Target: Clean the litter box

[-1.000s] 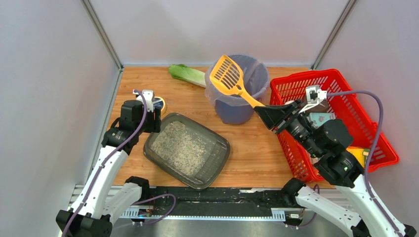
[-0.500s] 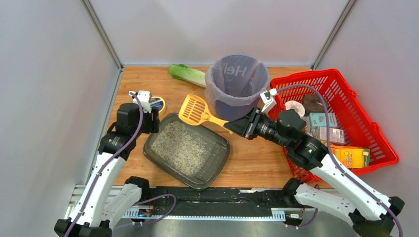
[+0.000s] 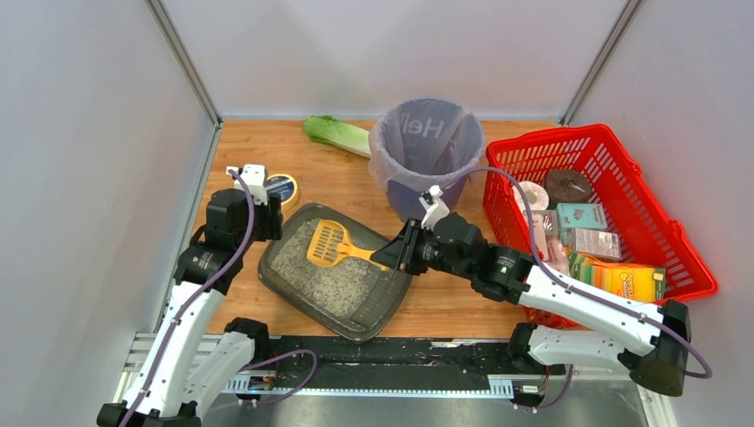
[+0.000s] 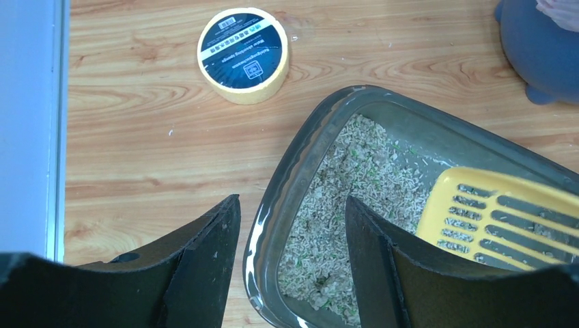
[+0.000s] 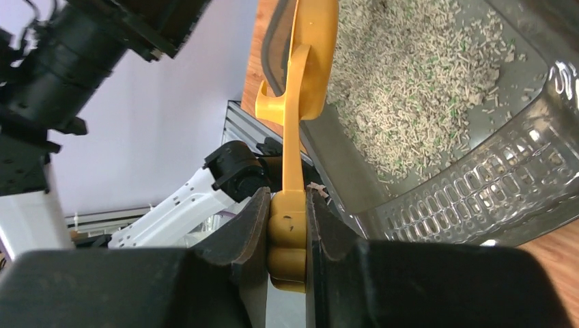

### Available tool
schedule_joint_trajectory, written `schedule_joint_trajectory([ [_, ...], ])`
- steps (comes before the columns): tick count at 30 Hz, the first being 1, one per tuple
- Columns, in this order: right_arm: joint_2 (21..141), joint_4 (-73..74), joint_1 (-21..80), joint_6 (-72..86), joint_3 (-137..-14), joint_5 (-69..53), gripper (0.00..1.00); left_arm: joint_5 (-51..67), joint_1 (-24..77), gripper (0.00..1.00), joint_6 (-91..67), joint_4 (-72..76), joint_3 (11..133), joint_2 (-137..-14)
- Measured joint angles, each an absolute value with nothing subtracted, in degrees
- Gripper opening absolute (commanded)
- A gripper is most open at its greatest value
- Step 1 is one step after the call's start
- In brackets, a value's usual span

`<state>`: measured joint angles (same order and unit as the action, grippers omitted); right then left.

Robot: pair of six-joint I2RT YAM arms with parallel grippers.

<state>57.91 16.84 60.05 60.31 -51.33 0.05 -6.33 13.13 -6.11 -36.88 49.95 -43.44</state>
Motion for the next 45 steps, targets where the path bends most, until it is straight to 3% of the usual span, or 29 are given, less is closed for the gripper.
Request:
schedule_joint_trajectory([
  [13, 60.75, 7.73, 63.29, 67.18, -40.75, 8.19, 0.0, -6.55, 13.13, 0.66, -6.09, -36.51, 49.95, -42.76],
  [21, 62.57, -7.4, 60.73, 70.72, -33.78, 5.91, 0.0, -6.57, 13.13, 0.66, -6.09, -36.45, 49.95, -42.76],
  [45, 88.18, -31.55, 59.79, 71.07, -36.93, -2.52, 0.0, -6.98, 13.13, 0.66, -6.07, -36.32, 49.93, -43.29],
])
